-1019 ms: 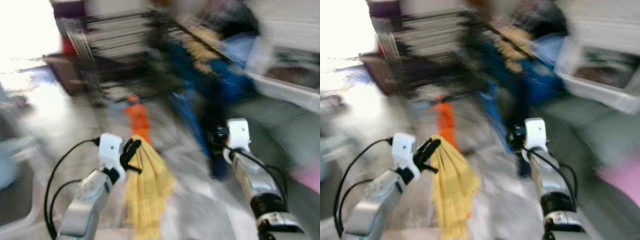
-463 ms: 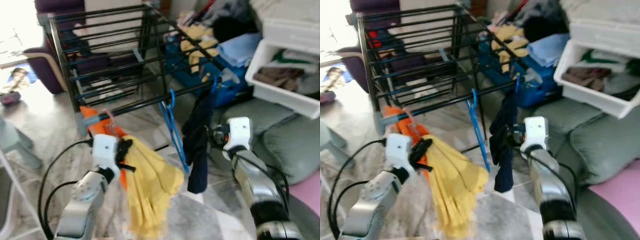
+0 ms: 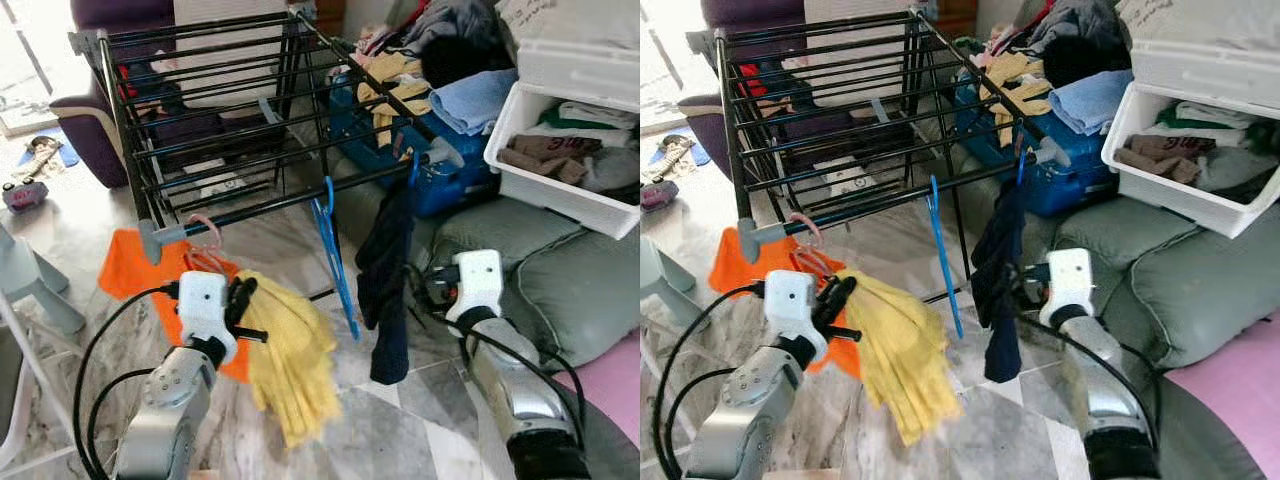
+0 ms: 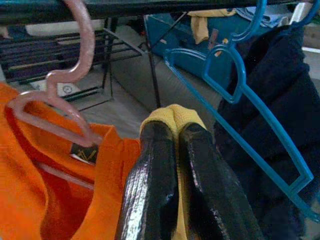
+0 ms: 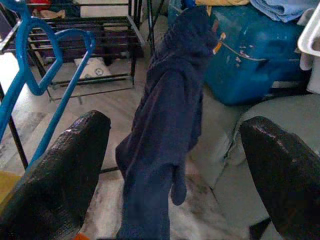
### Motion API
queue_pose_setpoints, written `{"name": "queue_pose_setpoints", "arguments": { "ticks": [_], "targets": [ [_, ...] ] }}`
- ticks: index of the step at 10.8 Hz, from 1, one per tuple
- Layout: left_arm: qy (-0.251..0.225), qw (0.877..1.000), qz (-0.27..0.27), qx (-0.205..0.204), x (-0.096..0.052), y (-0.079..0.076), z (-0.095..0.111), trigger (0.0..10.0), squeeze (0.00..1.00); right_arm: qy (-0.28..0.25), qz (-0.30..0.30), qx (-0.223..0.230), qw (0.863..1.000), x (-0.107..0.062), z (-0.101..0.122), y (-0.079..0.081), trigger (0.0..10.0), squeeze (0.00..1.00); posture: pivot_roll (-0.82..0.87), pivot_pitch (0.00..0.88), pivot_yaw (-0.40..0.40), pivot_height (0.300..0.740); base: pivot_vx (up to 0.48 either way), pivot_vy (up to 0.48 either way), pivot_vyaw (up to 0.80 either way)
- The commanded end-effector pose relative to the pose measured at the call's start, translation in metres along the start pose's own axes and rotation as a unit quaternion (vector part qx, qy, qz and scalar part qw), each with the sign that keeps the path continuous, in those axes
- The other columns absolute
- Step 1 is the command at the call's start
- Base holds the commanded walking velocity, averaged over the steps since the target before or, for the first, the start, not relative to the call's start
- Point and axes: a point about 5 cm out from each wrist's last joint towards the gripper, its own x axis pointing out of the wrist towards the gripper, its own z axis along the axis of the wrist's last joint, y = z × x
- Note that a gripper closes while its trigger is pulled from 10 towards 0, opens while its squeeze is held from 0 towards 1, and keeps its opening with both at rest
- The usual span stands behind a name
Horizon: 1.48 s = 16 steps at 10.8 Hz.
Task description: Hang hanger
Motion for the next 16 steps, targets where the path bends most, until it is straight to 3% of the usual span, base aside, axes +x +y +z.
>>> {"name": "queue_pose_setpoints", "arguments": {
  "ticks": [1,3,6,9,13,16],
  "targets": [
    [-0.029,0.999,0.008,0.014,0.000,0.003,0.015,10.0,0.00,-0.005,0.005,0.001,1.000,-0.001,0.004,0.001,10.0,0.00,-0.10,0.000,0.011,0.740,0.000,0.000,0.00],
    [-0.025,0.999,0.013,0.017,-0.003,0.006,0.016,10.0,0.00,-0.013,0.010,0.011,1.000,-0.003,0.006,0.008,10.0,0.00,-0.09,0.000,0.017,0.740,0.000,0.000,0.80],
    [-0.029,0.999,0.014,0.019,0.000,0.007,0.020,10.0,0.00,-0.018,0.049,0.027,0.998,0.000,0.011,0.019,10.0,0.00,-0.09,0.000,0.018,0.740,0.000,0.000,0.00],
    [-0.034,0.999,0.004,0.023,0.005,0.008,0.024,10.0,0.00,-0.011,0.064,0.018,0.998,0.017,0.017,0.035,10.0,0.00,-0.08,0.000,0.016,0.740,0.000,0.000,0.52],
    [-0.030,0.999,-0.005,0.030,0.007,0.007,0.024,10.0,0.00,0.017,0.077,0.010,0.997,0.040,0.017,0.060,10.0,0.00,-0.06,0.000,0.013,0.740,0.000,0.000,0.00],
    [-0.022,0.999,-0.010,0.034,0.007,0.006,0.021,10.0,0.00,0.050,0.081,0.030,0.995,0.056,0.016,0.079,10.0,0.00,-0.06,0.000,0.014,0.740,0.000,0.000,0.00]
  ]
}}
